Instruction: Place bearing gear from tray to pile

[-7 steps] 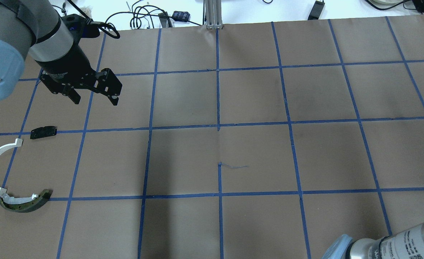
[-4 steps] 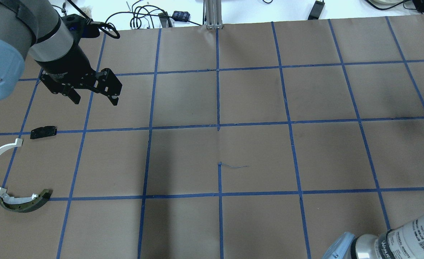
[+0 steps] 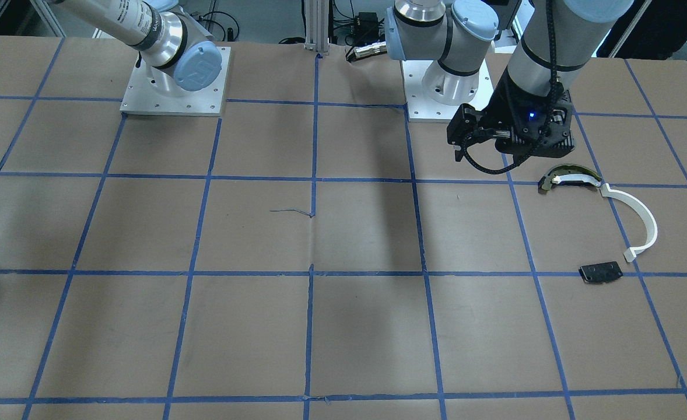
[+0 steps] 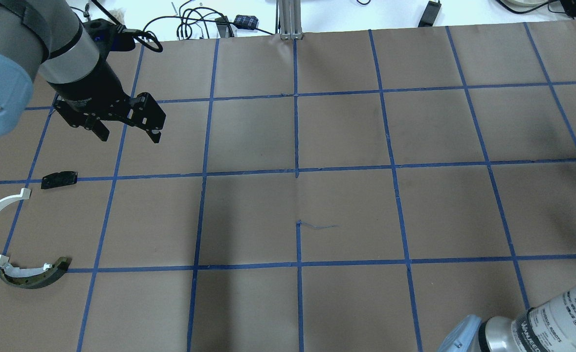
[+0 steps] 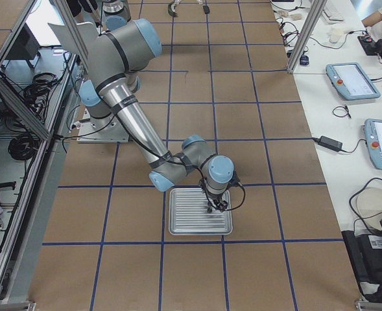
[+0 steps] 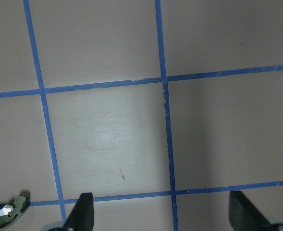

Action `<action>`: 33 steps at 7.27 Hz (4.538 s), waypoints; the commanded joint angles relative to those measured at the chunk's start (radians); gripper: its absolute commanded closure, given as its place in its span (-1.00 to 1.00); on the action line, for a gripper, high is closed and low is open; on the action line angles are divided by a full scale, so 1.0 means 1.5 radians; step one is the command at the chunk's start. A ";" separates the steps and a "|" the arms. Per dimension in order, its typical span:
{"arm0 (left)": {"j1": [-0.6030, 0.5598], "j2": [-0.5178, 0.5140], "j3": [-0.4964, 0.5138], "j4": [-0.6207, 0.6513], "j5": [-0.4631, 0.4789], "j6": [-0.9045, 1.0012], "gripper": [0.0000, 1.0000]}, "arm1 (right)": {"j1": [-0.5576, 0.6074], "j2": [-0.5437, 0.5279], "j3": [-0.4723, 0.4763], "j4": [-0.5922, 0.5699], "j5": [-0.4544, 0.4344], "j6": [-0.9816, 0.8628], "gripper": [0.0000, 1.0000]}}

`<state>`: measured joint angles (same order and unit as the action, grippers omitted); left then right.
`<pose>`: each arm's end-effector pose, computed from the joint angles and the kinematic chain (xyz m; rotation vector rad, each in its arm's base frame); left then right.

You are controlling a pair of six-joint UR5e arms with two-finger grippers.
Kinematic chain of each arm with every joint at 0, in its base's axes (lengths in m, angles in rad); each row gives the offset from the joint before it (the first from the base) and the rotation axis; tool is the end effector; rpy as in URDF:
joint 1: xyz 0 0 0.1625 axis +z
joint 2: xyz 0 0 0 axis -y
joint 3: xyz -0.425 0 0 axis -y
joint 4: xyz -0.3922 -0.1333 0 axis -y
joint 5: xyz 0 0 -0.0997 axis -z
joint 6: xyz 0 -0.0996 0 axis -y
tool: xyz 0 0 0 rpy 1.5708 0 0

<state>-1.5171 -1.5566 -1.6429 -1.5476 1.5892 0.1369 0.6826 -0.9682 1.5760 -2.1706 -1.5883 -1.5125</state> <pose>-0.1054 -0.4881 0.4618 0.1305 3.1233 0.0567 -0.4305 -0.5195 0.1883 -0.9645 2.9885 0.0302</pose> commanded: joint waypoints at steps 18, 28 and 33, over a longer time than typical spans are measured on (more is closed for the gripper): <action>0.000 -0.001 -0.006 0.005 0.000 0.001 -1.00 | 0.270 -0.097 -0.032 0.072 -0.034 0.487 1.00; 0.004 0.000 -0.001 0.005 -0.002 0.003 -1.00 | 0.898 -0.054 0.092 -0.082 0.124 1.309 0.03; -0.015 -0.045 -0.013 0.078 -0.015 -0.006 -1.00 | 0.606 -0.191 0.107 0.026 0.013 0.967 -1.00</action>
<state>-1.5180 -1.5981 -1.6577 -1.4790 1.5687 0.1276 1.7684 -1.1704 1.7381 -2.2459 -1.5679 0.1386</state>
